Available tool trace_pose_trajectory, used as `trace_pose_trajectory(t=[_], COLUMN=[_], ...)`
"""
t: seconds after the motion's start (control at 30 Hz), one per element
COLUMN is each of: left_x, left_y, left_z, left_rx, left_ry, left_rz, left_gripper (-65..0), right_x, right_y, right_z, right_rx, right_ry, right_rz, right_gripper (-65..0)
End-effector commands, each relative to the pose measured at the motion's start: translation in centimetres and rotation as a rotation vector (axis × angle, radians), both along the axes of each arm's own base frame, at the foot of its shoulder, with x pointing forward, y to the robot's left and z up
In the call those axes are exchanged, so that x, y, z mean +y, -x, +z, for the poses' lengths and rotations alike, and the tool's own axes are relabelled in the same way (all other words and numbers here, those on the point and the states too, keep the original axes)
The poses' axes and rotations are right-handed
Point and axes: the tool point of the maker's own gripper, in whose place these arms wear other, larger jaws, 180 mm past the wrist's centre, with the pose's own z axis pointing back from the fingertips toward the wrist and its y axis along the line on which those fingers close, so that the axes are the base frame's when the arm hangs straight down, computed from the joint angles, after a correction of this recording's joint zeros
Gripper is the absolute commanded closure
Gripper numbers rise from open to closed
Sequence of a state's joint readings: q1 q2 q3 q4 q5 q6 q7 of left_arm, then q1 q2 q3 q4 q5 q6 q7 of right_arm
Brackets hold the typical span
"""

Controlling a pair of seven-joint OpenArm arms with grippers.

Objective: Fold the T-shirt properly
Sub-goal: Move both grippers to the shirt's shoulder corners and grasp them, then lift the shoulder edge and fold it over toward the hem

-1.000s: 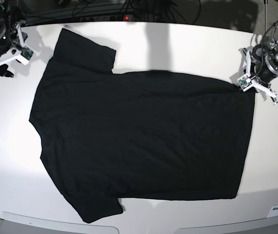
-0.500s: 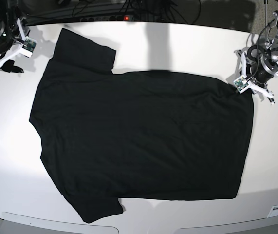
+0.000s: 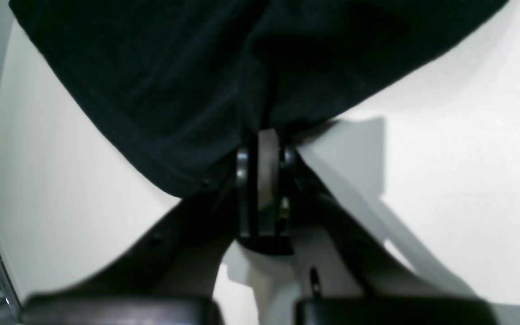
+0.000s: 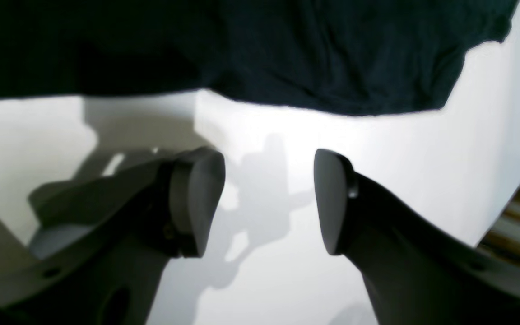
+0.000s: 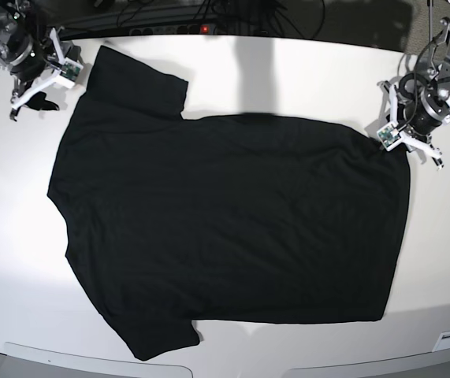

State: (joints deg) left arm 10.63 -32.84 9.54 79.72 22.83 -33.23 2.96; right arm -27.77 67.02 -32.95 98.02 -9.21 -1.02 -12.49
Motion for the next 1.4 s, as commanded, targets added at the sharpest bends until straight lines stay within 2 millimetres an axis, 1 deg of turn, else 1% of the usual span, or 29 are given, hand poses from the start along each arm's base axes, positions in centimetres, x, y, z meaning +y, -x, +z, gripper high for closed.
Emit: trace_pose_trajectory(t=[0.0, 0.13, 0.4, 0.6, 0.67, 0.73, 0.77, 0.83, 0.87, 0.97, 1.0, 1.13, 1.23, 1.3, 1.37], left_x=[0.5, 0.5, 0.5, 0.7, 1.0, 1.3, 1.4, 1.3, 1.1, 0.1, -0.2, -0.7, -1.0, -1.4, -1.8], left_y=[1.3, 1.3, 1.3, 1.3, 1.4, 1.6, 1.6, 1.7, 1.7, 1.6, 1.5, 1.4, 1.6, 1.9, 2.8], left_z=[-0.9, -0.9, -0.9, -1.0, -1.2, -1.3, -1.4, -1.4, -1.3, -0.9, -0.7, -0.2, 0.5, 1.3, 2.0], left_rx=[0.062, 0.062, 0.062, 0.068, 0.078, 0.089, 0.092, 0.104, 0.106, 0.111, 0.113, 0.135, 0.164, 0.165, 0.17], left_ry=[-0.035, -0.035, -0.035, -0.047, -0.063, -0.08, -0.082, -0.061, -0.036, 0.056, 0.087, 0.155, 0.203, 0.244, 0.259], left_rz=[-0.021, -0.021, -0.021, -0.015, -0.007, 0.001, 0.005, 0.027, 0.038, 0.076, 0.09, 0.138, 0.174, 0.173, 0.157], left_gripper=[0.0, 0.0, 0.0, 0.0, 0.0, 0.0, 0.0, 0.0, 0.0, 0.0, 0.0, 0.0, 0.0, 0.0, 0.0], right_x=[0.0, 1.7, 4.2, 5.0, 5.2, 5.1, 5.1, 4.4, 4.0, 2.9, 2.7, 2.1, 1.9, 1.8, 1.8], right_y=[-0.9, -1.3, -2.1, -2.5, -2.6, -2.9, -3.2, -4.2, -4.7, -5.6, -5.6, -5.6, -4.8, -3.9, -2.9], right_z=[0.7, 0.1, -1.2, -3.5, -3.8, -3.7, -3.6, -3.0, -2.6, -1.5, -1.0, 2.2, 4.6, 5.5, 6.1], right_rx=[-0.024, -0.011, 0.026, 0.069, 0.074, 0.069, 0.057, 0.002, -0.032, -0.1, -0.113, -0.17, -0.187, -0.174, -0.167], right_ry=[0.011, -0.002, 0.011, 0.059, 0.076, 0.086, 0.086, 0.096, 0.103, 0.118, 0.119, 0.105, 0.095, 0.097, 0.096], right_rz=[0.033, 0.087, 0.16, 0.176, 0.177, 0.174, 0.166, 0.114, 0.077, 0.005, -0.007, -0.024, -0.032, -0.037, -0.05], right_gripper=[-35.1, -35.1, -35.1, -34.9, -30.1, -21.4, -15.8, -2.3, 0.0, 0.0, 0.0, 0.0, 0.0, 0.0, 0.0])
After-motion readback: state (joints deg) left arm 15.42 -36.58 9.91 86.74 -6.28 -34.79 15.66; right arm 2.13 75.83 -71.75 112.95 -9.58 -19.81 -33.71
